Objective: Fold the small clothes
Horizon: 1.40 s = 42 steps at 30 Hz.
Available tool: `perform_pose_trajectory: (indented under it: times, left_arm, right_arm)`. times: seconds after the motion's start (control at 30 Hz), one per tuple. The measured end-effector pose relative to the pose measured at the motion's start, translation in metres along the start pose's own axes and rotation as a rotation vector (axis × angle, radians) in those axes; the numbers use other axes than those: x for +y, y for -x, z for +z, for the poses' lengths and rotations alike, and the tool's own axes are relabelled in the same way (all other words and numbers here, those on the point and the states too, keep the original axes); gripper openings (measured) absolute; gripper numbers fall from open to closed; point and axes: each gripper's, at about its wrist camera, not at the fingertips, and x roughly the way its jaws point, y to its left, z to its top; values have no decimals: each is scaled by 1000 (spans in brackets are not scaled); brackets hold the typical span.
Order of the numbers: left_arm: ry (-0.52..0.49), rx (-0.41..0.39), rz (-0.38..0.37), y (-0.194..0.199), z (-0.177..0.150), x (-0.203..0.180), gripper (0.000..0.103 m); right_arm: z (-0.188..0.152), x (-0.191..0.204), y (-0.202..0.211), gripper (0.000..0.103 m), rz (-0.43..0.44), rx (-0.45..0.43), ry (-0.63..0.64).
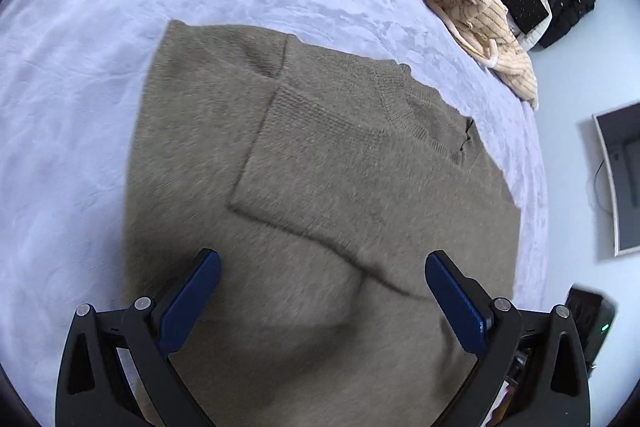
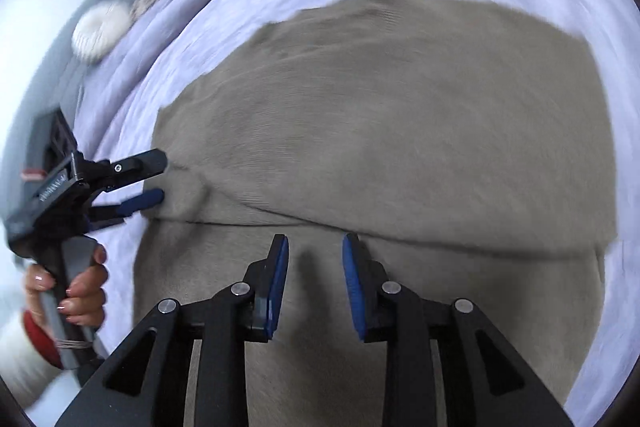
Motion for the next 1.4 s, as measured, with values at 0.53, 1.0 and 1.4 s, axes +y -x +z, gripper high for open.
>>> perform_pose_trajectory:
  times: [0.53,1.0,1.4]
  left_arm:
    - [3,-85,18,12,37,-9,13]
    - [-128,-66,191,26,-7,13,13]
    - [-148,-116,424,63,-22,56,100]
  right_arm:
    - [-16,-149,50,7,262,-286,-706]
    - [-15,-169,40,6,123,-200,-559]
    - [-30,-79,37,51,328,-58,-431]
